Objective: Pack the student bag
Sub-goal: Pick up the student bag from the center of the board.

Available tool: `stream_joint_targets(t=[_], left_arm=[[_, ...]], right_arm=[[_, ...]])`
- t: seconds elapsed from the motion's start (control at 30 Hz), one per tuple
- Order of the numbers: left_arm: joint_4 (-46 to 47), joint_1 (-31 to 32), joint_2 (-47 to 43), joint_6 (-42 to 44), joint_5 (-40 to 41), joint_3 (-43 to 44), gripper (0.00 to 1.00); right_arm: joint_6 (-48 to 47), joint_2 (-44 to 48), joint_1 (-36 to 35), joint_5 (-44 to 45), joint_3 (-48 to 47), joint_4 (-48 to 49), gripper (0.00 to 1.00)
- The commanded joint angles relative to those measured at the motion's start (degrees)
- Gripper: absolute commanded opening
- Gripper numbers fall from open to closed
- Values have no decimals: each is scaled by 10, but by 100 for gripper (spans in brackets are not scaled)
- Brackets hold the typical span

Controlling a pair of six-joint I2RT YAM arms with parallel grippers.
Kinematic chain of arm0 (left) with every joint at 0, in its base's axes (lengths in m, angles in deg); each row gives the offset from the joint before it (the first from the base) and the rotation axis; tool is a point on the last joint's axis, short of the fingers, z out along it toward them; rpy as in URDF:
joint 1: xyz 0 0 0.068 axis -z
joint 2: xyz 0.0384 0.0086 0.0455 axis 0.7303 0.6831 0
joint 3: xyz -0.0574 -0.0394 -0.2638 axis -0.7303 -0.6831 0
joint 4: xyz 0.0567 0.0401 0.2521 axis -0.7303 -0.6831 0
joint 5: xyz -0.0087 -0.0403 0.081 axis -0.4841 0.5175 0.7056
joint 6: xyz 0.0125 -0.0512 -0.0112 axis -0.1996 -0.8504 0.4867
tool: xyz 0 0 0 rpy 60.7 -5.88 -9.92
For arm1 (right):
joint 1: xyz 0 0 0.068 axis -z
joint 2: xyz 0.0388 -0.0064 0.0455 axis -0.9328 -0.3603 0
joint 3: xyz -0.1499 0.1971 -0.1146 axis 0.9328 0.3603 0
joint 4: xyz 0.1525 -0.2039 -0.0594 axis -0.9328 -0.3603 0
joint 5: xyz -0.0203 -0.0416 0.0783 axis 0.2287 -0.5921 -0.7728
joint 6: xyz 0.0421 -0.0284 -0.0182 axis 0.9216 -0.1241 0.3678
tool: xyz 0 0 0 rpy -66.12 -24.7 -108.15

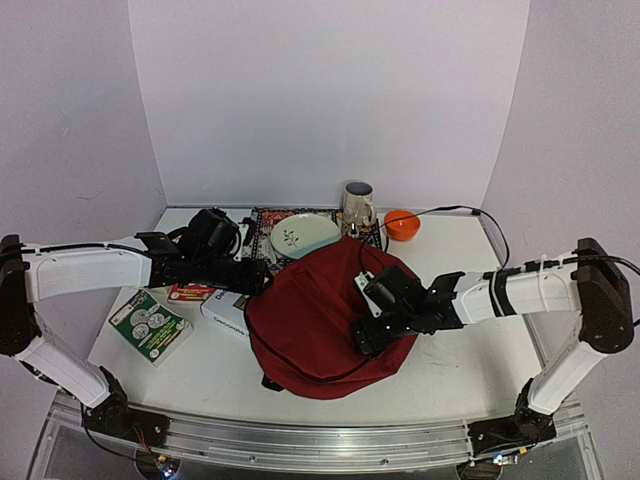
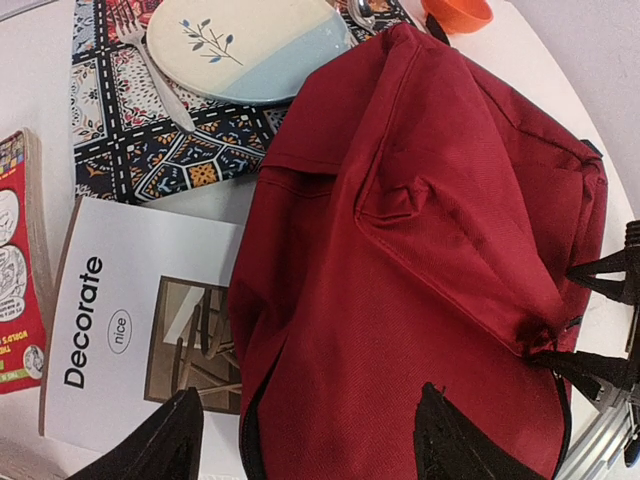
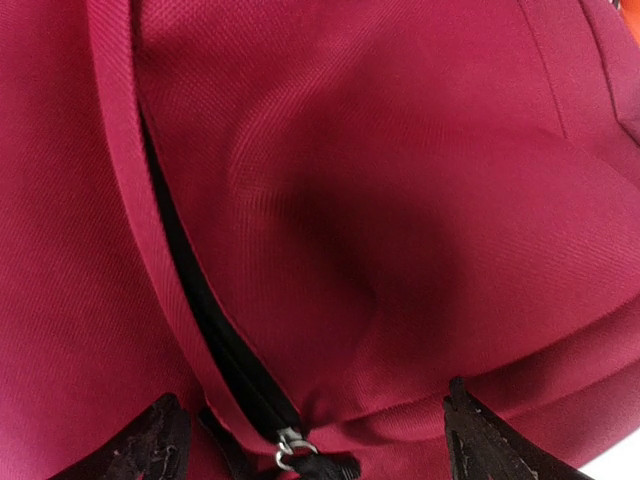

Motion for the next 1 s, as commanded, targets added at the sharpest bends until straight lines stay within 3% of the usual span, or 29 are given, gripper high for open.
stream_joint_targets(t=[0.0, 0.23, 0.97], left_arm=[[2, 14, -23, -32, 37, -25, 74], [2, 47, -6, -56, 52, -39, 74], [-11, 49, 66, -83, 96, -40, 75]], right_arm=[[-12, -21, -2, 5, -29, 3, 87], [-18, -49, -2, 10, -47, 6, 86], [-15, -30, 12, 20, -31, 3, 83]])
